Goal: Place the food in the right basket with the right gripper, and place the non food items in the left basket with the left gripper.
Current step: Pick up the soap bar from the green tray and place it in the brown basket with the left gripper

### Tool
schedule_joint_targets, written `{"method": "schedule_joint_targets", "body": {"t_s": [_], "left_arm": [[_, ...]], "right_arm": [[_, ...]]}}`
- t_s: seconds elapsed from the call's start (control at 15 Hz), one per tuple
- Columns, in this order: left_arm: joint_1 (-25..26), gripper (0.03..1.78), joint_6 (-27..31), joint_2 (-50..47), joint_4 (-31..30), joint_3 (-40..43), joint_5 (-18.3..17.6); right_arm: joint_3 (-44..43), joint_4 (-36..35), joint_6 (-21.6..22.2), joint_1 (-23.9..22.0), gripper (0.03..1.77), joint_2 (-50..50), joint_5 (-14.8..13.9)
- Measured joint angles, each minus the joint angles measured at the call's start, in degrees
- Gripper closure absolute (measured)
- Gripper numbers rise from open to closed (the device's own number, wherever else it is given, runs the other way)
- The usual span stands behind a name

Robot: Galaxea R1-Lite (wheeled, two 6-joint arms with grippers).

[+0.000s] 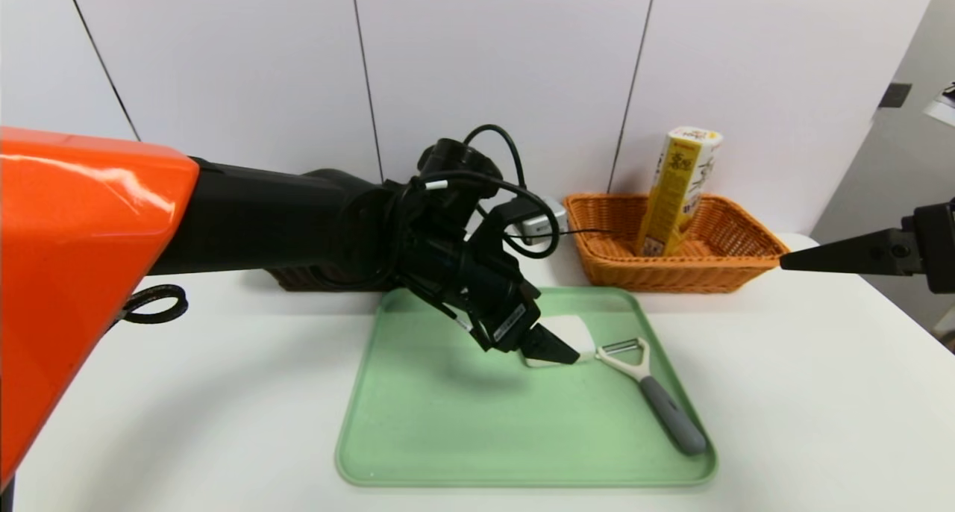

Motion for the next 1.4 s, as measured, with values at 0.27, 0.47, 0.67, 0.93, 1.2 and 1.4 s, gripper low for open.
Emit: {"method": "schedule_joint_targets", "body": {"t_s": [0.27, 0.47, 0.67, 0.93, 1.2, 1.4], "left_arm": [[-0.63, 0.12, 3.08, 3.96, 7.91, -7.89, 2.46], [-1.48, 0.12, 3.04, 7.55, 10.42, -13.00, 6.06], [-1.73, 0.12, 2.93, 10.47, 10.17, -15.19, 6.27], [-2.06, 0.12, 2.90, 13.08, 9.20, -15.88, 6.42], [-2.08, 0.12, 2.77, 14.47, 7.14, -16.10, 6.56], [-2.04, 0.12, 2.79, 15.26, 6.01, -16.19, 6.60]], "right_arm": [[0.07, 0.02, 0.00, -0.04, 0.10, -0.22, -0.11], [0.13, 0.05, 0.02, -0.39, 0.10, -0.35, -0.02], [0.24, -0.23, 0.00, -0.55, 0.10, -0.39, -0.02], [0.55, -1.11, 0.02, -0.56, 0.10, -0.28, 0.00], [0.60, -1.19, -0.02, -0.59, 0.10, -0.06, -0.02], [0.71, -1.19, 0.00, -0.69, 0.10, -0.05, 0.00]]}}
